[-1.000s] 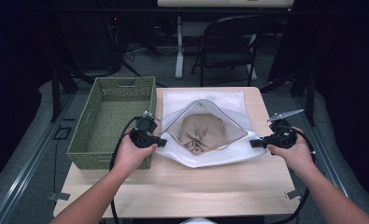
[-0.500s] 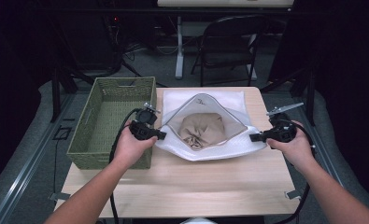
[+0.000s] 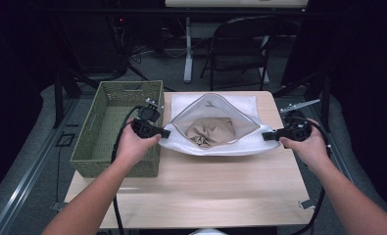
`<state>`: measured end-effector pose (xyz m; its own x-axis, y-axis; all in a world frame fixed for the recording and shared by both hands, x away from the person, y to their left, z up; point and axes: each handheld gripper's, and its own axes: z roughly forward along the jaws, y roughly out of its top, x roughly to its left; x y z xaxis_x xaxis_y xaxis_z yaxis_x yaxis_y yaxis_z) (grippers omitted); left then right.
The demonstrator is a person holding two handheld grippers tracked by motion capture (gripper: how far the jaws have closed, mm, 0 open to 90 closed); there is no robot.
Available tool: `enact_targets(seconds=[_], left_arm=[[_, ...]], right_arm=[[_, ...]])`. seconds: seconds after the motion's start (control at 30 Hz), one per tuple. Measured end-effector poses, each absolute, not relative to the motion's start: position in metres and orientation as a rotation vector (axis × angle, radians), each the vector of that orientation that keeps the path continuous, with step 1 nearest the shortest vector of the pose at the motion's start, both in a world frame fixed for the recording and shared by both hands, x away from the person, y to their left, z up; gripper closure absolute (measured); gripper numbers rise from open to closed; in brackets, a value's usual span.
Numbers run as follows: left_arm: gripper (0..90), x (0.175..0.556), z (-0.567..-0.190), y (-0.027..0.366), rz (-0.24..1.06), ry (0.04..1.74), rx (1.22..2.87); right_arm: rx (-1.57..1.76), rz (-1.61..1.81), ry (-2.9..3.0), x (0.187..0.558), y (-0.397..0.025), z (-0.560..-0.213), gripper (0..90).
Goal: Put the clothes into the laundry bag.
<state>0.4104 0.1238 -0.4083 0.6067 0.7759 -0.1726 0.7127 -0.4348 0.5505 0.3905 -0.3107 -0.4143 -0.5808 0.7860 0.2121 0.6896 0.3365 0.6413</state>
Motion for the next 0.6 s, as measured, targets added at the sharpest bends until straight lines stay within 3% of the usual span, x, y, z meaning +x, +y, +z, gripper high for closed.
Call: enact_targets(seconds=[0.6], left_arm=[[84.1,0.428,-0.388,0.129,0.171,1.192,2.213]], right_arm=[[1.376,1.075,2.397,0.407,-0.313,-0.398,83.3]])
